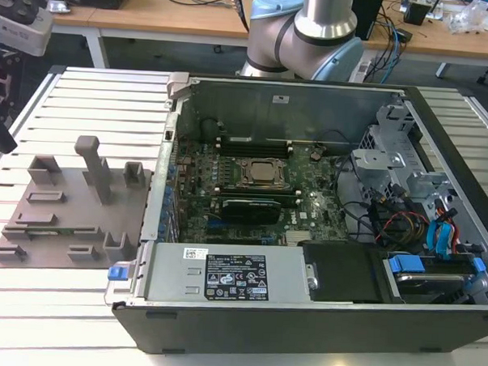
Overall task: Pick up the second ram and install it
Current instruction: 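Pick up the second ram and move it above second insertion slot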
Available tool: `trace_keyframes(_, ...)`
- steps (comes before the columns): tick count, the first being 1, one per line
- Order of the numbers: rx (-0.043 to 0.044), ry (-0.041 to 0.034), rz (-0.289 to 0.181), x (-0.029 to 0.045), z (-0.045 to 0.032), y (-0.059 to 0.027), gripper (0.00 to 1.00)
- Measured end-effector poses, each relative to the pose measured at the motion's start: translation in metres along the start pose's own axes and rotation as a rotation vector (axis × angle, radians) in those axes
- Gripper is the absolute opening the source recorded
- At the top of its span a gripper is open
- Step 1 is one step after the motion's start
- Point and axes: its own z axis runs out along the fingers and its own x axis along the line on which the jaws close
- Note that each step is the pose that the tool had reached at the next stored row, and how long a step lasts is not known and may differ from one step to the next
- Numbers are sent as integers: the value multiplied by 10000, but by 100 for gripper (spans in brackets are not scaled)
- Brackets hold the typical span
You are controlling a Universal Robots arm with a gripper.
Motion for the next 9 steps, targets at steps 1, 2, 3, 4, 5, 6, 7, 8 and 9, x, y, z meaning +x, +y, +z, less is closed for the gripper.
trace_keyframes(1,-4,4,-183,0,0,0,10)
trace_keyframes(2,-6,6,-262,0,0,0,10)
trace_keyframes(3,-8,8,-375,0,0,0,10)
trace_keyframes(4,-12,13,-598,0,0,0,10)
trace_keyframes(5,-16,16,-756,0,0,0,10)
trace_keyframes(6,-19,19,-891,0,0,0,10)
trace_keyframes(7,-20,21,-958,0,0,0,10)
trace_keyframes(8,-22,23,-1055,0,0,0,10)
trace_keyframes(9,-26,26,-1243,0,0,0,10)
